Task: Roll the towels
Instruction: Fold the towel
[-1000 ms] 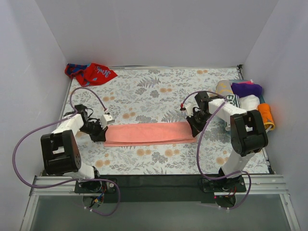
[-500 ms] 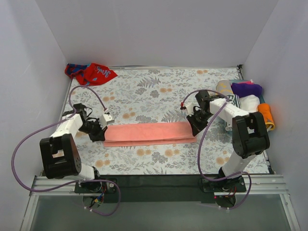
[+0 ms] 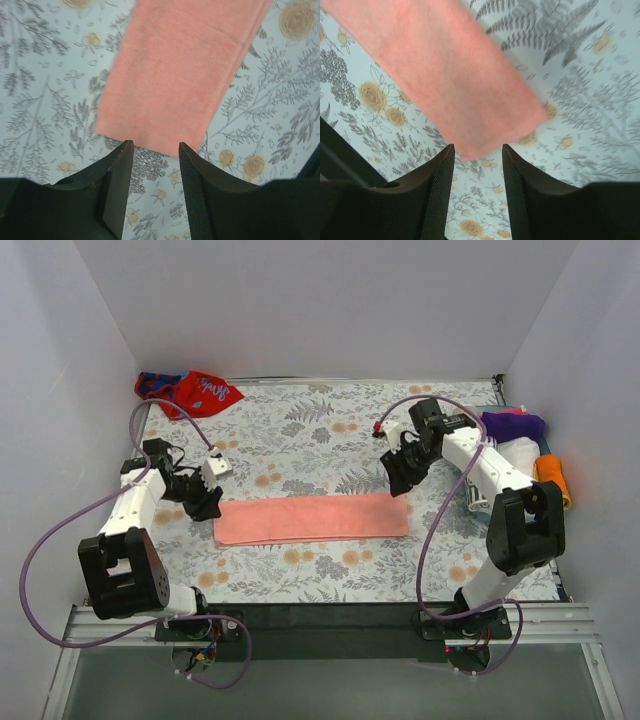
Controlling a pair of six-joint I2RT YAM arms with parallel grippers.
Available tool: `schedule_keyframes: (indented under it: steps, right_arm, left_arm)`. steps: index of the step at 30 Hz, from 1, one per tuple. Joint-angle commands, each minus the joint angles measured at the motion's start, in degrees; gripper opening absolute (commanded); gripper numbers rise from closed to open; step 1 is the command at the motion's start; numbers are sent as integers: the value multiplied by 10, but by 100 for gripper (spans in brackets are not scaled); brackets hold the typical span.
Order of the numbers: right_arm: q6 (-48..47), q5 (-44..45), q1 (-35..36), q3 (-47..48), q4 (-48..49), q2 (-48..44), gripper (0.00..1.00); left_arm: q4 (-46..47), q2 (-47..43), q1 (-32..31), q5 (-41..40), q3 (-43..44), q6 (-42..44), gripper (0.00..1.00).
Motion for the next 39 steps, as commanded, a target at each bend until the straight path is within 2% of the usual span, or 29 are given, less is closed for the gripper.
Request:
schedule_keyframes:
  steps: [1,2,3,6,9,14,19,22,23,25,26,29,32,35,39]
  right_arm:
    - [23,-25,3,53,-7,37,36]
    - [26,-29,3,66,-5,52,32]
    - [33,-29,4,71,0,63,25]
    - [46,-19,8,73,20,111,16]
    - [47,1,10,54,42,136,13]
    - [55,61,10,29,102,172,12]
    - [72,101,10,99,117,212,12]
    - [76,113,10,150,116,222,14]
    - [77,118,10,159,113,222,17]
    - [78,120,10,176,106,215,25]
    - [79,121,10,177,100,208,34]
    - [101,121,10,150,95,149,46]
    - [146,121,4,77,95,97,45]
    - [175,129,0,43,95,103,44]
    - [190,131,0,27,102,130,44]
  left_arm:
    - [70,9,1,52,23,-88,38]
    - [86,17,-2,47,22,-106,36]
    - [99,25,-4,46,18,-135,30]
    - [141,54,-8,46,5,-165,20]
    - [157,73,-10,30,-11,-172,16]
    - [215,101,-10,-39,-50,-198,10]
    - [288,102,-10,-98,-69,-240,8]
    - [287,115,-11,-102,-52,-260,8]
    - [285,115,-11,-100,-49,-264,8]
    - [272,102,-11,-89,-39,-263,9]
    - [266,95,-11,-73,-37,-265,10]
    - [231,38,-10,-32,-26,-273,23]
    - [218,-23,-11,-6,-19,-292,34]
    - [220,-57,-10,-4,-15,-302,53]
    - [211,-57,-10,-7,-12,-298,54]
